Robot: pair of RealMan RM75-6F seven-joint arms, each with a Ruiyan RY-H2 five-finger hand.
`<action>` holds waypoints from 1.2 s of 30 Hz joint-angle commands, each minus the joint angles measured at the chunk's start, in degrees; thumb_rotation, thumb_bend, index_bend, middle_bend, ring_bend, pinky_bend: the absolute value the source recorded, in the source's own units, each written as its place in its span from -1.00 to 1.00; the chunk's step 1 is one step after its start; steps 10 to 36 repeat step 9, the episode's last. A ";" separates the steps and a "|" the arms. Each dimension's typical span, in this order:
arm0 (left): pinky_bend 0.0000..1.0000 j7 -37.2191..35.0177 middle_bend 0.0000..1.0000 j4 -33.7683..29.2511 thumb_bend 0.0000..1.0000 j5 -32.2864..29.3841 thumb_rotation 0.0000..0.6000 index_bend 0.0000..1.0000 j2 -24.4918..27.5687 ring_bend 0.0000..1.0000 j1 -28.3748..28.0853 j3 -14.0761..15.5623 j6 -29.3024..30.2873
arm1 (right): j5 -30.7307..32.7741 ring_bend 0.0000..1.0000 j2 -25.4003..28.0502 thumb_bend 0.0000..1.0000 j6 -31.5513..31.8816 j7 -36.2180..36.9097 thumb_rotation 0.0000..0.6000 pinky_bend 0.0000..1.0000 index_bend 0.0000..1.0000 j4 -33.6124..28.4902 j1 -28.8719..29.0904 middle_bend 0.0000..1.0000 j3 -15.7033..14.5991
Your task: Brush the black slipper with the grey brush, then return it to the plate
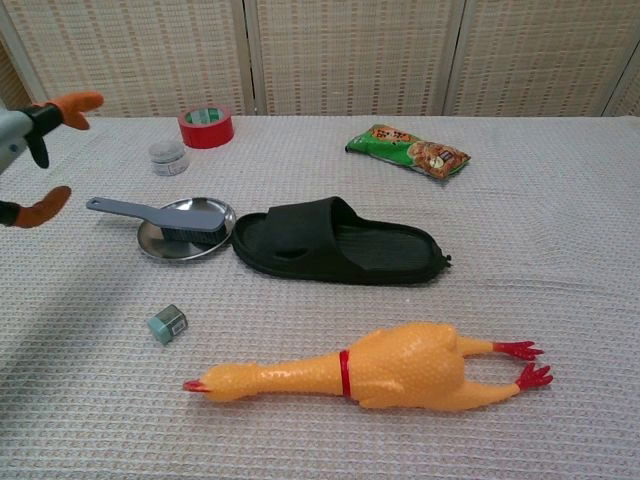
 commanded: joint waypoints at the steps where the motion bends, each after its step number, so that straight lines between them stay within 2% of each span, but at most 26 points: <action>1: -0.21 -28.18 -0.83 -0.27 -0.07 8.55 1.00 -1.00 10.89 -0.81 17.41 9.87 17.74 | 0.92 -1.00 -1.86 -0.15 4.88 1.17 1.00 -1.00 -1.00 0.84 -4.97 -1.00 -1.16; 3: -0.29 -33.16 -0.84 2.79 -0.08 6.40 1.00 -1.00 11.54 -0.85 21.27 9.97 20.17 | 1.32 -1.00 -2.43 -0.17 6.42 1.57 1.00 -1.00 -1.00 1.26 -6.61 -1.00 -1.09; 6: -0.38 -36.44 -0.97 2.84 -0.09 5.63 1.00 -1.00 14.47 -0.90 22.13 10.62 17.29 | 0.40 -1.00 -1.79 -0.23 5.47 3.70 1.00 -1.00 -1.00 1.23 -6.71 -1.00 -1.39; 9: -0.37 -34.16 -1.00 3.14 -0.09 5.21 1.00 -1.00 15.09 -0.92 22.20 9.52 15.78 | 0.37 -1.00 -1.80 -0.31 3.92 3.56 1.00 -1.00 -1.00 1.28 -6.50 -1.00 -1.28; 36: -0.37 -34.16 -1.00 3.14 -0.09 5.21 1.00 -1.00 15.09 -0.92 22.20 9.52 15.78 | 0.37 -1.00 -1.80 -0.31 3.92 3.56 1.00 -1.00 -1.00 1.28 -6.50 -1.00 -1.28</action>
